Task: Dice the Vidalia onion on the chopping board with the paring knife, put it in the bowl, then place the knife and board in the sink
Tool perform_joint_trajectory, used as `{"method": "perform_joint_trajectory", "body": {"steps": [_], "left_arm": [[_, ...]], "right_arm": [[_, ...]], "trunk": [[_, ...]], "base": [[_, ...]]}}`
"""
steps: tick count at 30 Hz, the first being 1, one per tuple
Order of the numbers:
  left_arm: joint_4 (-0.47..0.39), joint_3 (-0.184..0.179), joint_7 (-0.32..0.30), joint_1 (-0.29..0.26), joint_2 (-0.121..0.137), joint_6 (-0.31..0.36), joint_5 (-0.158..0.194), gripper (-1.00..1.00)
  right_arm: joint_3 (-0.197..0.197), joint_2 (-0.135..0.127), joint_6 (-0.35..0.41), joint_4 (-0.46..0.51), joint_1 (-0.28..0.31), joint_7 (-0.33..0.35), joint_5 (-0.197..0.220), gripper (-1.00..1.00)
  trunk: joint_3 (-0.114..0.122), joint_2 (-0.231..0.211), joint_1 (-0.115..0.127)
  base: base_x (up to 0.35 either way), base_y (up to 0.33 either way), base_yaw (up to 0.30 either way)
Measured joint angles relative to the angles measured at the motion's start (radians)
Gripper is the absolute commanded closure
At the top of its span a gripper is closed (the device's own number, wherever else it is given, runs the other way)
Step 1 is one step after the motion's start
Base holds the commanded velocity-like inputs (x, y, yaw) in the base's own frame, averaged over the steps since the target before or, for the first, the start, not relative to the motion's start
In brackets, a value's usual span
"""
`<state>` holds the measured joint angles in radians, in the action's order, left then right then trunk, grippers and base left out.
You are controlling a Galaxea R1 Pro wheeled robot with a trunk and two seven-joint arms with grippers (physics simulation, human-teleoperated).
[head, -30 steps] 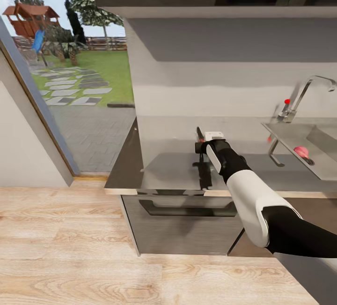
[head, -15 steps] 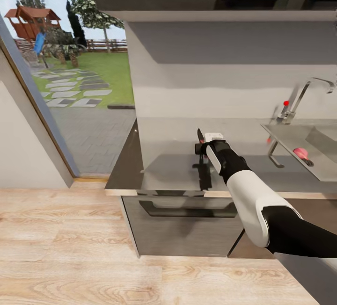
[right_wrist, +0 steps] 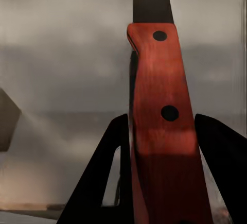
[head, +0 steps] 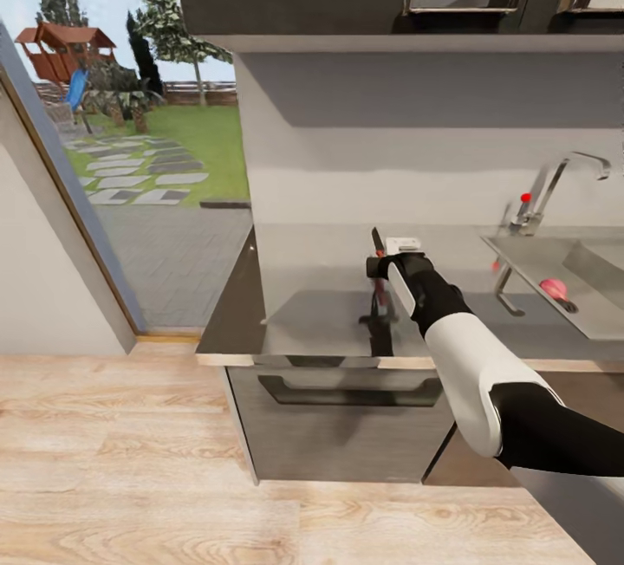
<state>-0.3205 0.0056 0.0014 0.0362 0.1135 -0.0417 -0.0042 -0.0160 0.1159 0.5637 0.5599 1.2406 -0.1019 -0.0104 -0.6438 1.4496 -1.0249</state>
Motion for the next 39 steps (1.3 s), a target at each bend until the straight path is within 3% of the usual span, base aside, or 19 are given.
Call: {"method": "perform_joint_trajectory", "body": {"steps": [14,25,39], "left_arm": [[0.000,0.000,0.000,0.000,0.000,0.000,0.000,-1.00],[0.000,0.000,0.000,0.000,-0.001,0.000,0.000,-1.00],[0.000,0.000,0.000,0.000,0.000,0.001,0.001,-1.00]], "right_arm": [[0.004,-0.001,0.005,0.025,0.000,-0.001,-0.004,1.00],[0.005,-0.032,0.004,0.012,0.000,-0.002,-0.004,1.00],[0.005,-0.036,0.004,0.006,0.000,-0.003,-0.004,1.00]], "trunk": [[0.018,0.000,0.000],[0.018,0.000,0.000],[0.018,0.000,0.000]], "base": [[-0.012,-0.056,0.000],[-0.087,-0.278,0.000],[-0.017,-0.312,0.000]]}}
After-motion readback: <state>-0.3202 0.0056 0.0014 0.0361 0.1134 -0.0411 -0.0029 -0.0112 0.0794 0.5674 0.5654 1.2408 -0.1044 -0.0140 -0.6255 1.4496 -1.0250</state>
